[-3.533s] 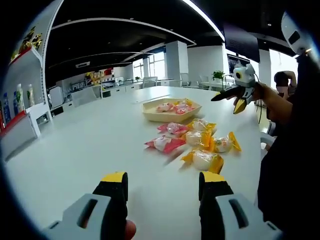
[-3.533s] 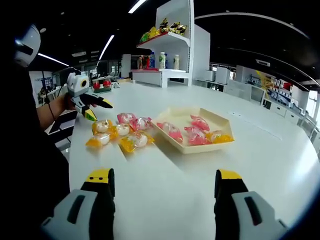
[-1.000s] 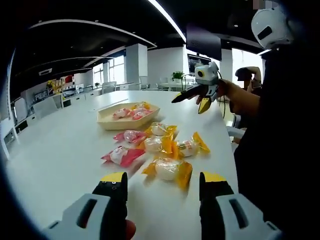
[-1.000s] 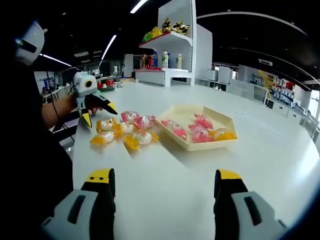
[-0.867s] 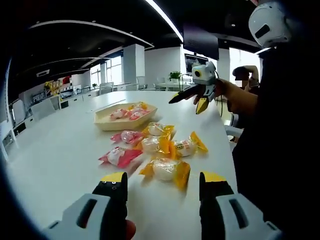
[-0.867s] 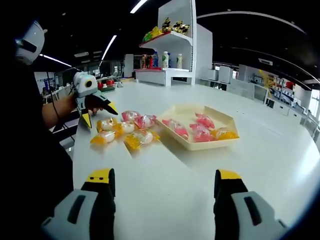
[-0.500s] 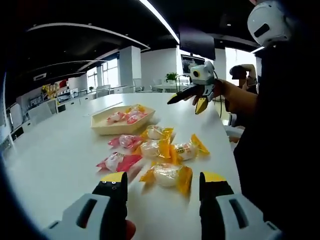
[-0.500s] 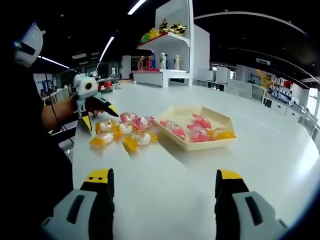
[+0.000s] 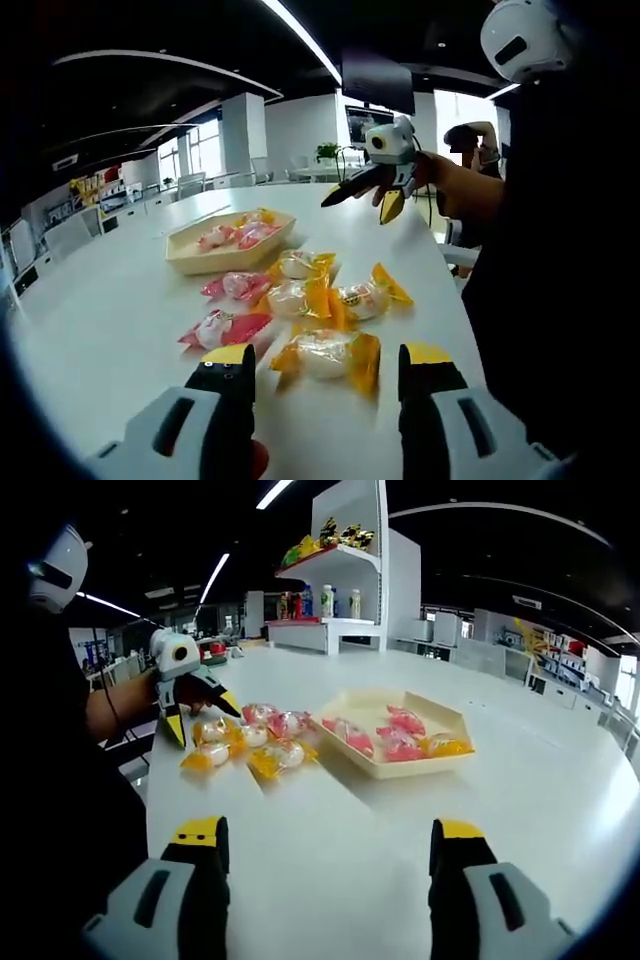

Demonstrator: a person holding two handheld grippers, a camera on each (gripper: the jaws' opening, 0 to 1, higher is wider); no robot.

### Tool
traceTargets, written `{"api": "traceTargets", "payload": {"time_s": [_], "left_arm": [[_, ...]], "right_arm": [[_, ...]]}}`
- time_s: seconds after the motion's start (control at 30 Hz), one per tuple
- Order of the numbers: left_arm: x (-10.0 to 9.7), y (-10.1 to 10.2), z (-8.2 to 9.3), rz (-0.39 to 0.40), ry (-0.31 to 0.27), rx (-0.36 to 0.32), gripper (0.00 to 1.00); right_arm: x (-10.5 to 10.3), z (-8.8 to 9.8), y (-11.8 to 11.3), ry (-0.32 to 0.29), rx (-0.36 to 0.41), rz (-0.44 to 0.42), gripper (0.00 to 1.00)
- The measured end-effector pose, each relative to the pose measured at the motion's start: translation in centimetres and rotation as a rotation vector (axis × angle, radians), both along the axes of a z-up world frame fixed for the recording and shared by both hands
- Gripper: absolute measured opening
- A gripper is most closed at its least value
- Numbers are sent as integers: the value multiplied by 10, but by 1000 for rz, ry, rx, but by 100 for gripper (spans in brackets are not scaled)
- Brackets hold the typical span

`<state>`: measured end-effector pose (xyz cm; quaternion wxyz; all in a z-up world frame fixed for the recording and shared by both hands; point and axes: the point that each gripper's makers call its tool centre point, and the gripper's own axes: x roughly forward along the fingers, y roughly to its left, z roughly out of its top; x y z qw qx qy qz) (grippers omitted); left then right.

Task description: Pick up the marshmallows scattered on the table and place them into the bowl on the table

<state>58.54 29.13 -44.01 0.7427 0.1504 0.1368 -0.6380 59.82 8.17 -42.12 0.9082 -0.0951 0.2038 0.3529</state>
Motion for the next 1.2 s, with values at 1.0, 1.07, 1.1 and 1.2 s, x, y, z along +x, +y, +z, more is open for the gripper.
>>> {"api": "traceTargets", "payload": {"time_s": [1.0, 1.07, 1.1, 1.2], "left_arm": [[-8, -17, -7, -93, 9, 36, 50], [-8, -17, -7, -96, 8, 36, 49], [-8, -17, -7, -96, 11, 35, 48], [-9, -16, -8, -93, 32, 29, 46]], "right_arm": [[-3, -1, 0, 0, 0, 11, 81], [-3, 1, 0, -5, -8, 12, 80], [-3, 1, 1, -7, -9, 15, 80], [-4, 2, 2, -7, -4, 22, 80]]}}
